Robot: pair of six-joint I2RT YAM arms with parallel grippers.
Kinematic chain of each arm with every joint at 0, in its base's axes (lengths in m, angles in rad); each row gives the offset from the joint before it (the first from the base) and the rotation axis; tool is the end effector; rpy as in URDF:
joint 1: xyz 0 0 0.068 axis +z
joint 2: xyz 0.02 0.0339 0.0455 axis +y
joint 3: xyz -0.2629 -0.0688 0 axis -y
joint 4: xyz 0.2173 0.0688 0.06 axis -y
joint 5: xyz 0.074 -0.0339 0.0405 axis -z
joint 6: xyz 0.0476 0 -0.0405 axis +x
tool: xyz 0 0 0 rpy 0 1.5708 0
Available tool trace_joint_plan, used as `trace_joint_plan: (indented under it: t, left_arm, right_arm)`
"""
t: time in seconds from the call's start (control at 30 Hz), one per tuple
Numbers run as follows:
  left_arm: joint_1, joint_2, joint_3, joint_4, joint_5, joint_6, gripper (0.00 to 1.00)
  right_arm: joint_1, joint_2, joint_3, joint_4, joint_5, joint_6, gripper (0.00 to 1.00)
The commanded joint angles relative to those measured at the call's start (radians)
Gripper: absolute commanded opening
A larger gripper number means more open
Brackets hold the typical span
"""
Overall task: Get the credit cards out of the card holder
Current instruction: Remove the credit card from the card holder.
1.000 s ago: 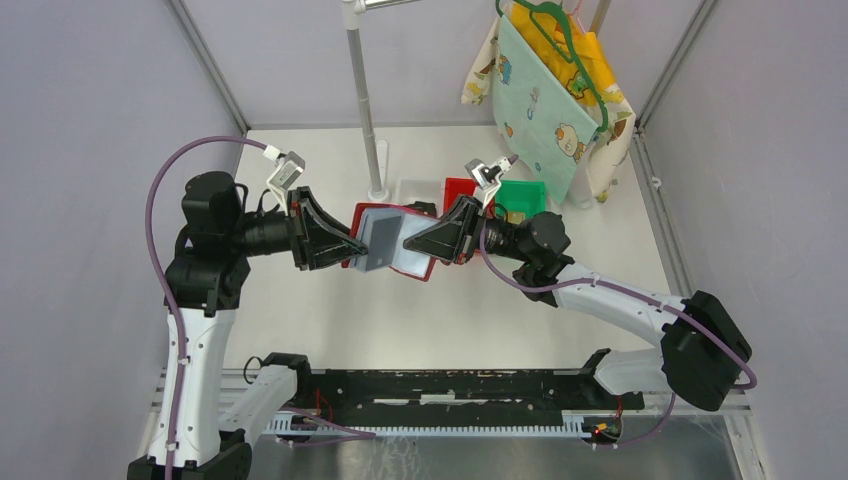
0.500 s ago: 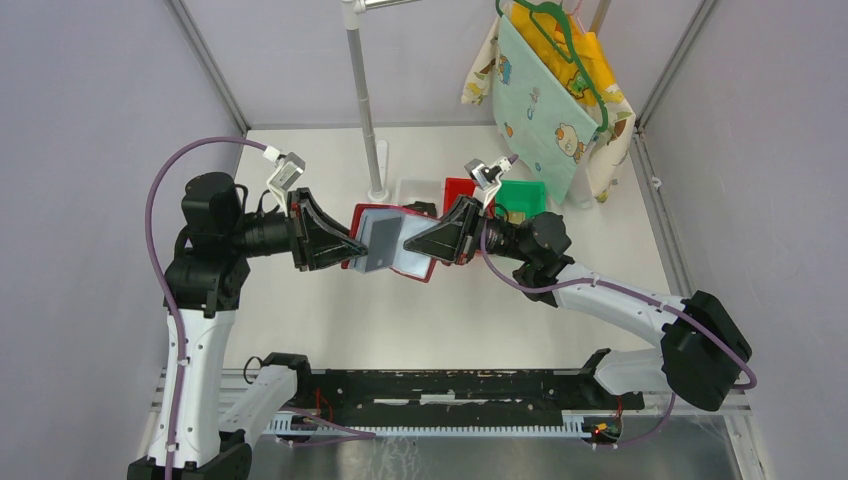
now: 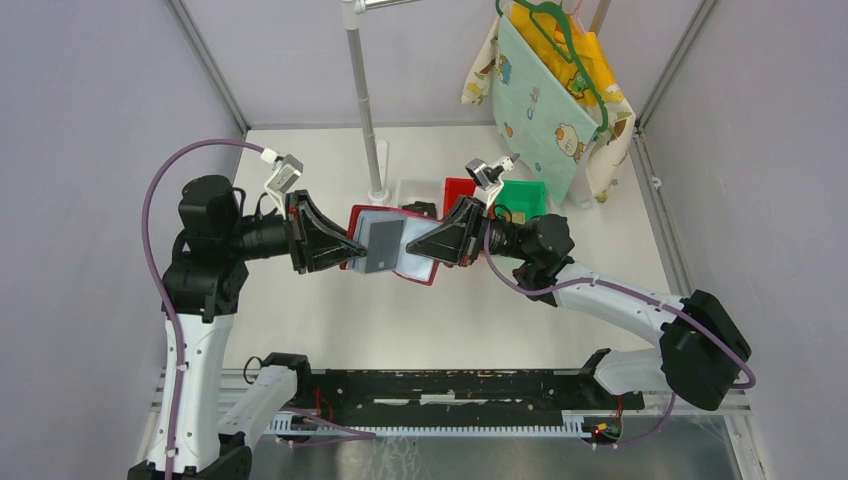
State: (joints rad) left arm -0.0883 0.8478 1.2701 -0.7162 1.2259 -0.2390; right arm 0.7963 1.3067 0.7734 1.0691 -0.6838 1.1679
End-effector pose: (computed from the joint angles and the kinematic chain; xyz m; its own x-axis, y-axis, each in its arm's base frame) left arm 0.1015 -0.0540 0.4283 -0.4998 -0.0361 -0.8654 0.8324 0.2561 -0.4915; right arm 0.1634 0.2100 0.3651 -0.7192 0.2846 -0.6338 -0.6946 -0.2754 0.6646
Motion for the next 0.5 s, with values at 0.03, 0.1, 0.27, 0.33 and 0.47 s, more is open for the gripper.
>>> trace_joint_plan:
  t: [0.03,0.1,0.27,0.33,0.47]
  left_arm:
    - [0.0,-0.003,0.029,0.0,0.041,0.032,0.34]
    - [0.0,-0.001,0.029,0.0,0.069,0.026,0.38]
    - [0.0,0.001,0.03,-0.003,0.104,0.026,0.38]
    - [0.0,0.003,0.038,-0.018,0.119,0.041,0.37]
    - [-0.001,0.017,0.067,-0.085,0.128,0.109,0.34]
  right_arm:
    - [-0.003,-0.002,0.024,0.167,-0.022,0.039,0.0]
    - [-0.004,0.0,0.024,0.157,-0.022,0.033,0.0]
    - [-0.004,-0.004,0.022,0.133,-0.022,0.015,0.0]
    - [-0.01,-0.008,0.019,0.123,-0.022,0.011,0.0]
    - [-0.027,-0.021,0.009,0.118,-0.025,0.007,0.0]
